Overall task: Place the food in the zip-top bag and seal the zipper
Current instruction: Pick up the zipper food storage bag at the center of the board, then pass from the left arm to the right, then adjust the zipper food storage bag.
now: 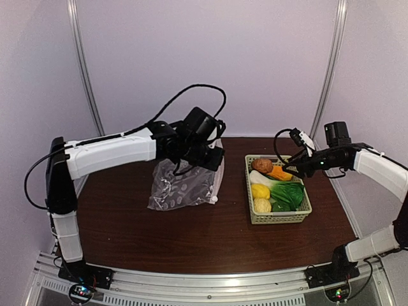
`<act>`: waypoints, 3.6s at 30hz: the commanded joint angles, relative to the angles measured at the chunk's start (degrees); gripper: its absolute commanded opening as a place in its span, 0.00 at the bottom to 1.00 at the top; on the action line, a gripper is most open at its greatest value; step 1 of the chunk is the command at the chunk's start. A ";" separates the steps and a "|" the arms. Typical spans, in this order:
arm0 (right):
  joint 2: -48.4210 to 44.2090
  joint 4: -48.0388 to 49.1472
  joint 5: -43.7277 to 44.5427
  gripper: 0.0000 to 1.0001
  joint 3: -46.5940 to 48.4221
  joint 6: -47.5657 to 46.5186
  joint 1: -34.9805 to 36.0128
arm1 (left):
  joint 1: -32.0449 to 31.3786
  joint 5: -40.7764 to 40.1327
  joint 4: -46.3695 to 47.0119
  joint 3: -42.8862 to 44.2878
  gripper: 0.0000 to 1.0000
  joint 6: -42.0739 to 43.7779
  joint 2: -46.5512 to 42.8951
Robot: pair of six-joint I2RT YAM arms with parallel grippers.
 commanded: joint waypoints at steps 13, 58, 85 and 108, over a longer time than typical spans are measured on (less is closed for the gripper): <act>16.95 17.24 -4.96 0.62 24.04 35.69 20.82 | 0.76 -0.06 19.39 -15.56 0.00 -0.18 -15.56; 25.25 9.28 28.81 0.00 33.64 50.82 32.21 | -6.50 -12.38 29.86 -23.45 0.75 -7.32 -16.36; 22.85 3.08 42.37 0.00 36.58 51.80 40.67 | -6.08 -36.66 19.08 -10.44 0.38 -7.98 -6.26; 18.85 -0.96 52.94 0.00 29.05 47.41 36.31 | -2.13 -38.58 16.37 -16.55 0.00 -8.76 -13.33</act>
